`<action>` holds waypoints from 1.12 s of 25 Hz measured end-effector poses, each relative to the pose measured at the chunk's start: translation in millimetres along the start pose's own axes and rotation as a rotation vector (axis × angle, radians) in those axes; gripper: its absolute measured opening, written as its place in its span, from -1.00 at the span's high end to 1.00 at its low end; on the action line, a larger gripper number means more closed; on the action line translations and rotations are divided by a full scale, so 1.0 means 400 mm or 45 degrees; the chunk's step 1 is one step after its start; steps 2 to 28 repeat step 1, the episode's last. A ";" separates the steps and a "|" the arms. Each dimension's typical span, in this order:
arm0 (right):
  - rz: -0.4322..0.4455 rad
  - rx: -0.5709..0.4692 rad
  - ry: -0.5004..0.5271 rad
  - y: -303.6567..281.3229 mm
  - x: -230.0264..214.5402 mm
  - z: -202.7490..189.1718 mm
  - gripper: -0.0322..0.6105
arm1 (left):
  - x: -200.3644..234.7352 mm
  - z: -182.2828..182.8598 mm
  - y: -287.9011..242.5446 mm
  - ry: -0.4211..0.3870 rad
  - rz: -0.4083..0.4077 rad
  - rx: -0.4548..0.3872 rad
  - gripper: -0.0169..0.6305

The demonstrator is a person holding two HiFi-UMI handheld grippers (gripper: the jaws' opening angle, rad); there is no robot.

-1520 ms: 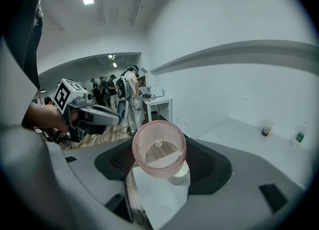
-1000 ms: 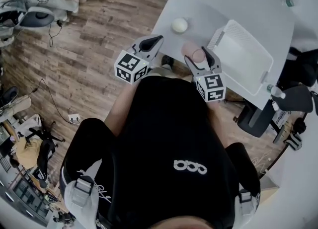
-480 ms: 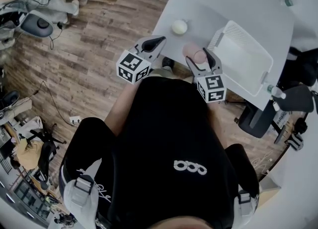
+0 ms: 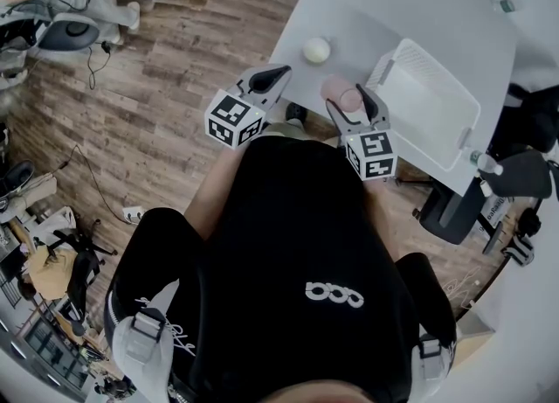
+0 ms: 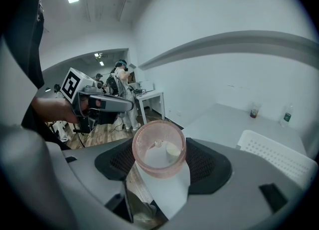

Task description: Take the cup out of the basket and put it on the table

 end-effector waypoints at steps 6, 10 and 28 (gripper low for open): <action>-0.001 -0.002 0.000 -0.001 -0.001 0.001 -0.04 | 0.000 0.000 -0.001 -0.001 0.000 0.000 0.92; -0.001 -0.002 0.000 -0.001 -0.001 0.001 -0.04 | 0.000 0.000 -0.001 -0.001 0.000 0.000 0.92; -0.001 -0.002 0.000 -0.001 -0.001 0.001 -0.04 | 0.000 0.000 -0.001 -0.001 0.000 0.000 0.92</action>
Point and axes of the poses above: the fingertips, and each gripper's own axes: y backward along the fingers, x to its left, z out of its top, the point moved 9 cm from there along y, backward along the fingers, and after that the axes turned 13 degrees about -y, right-handed, at the moved point
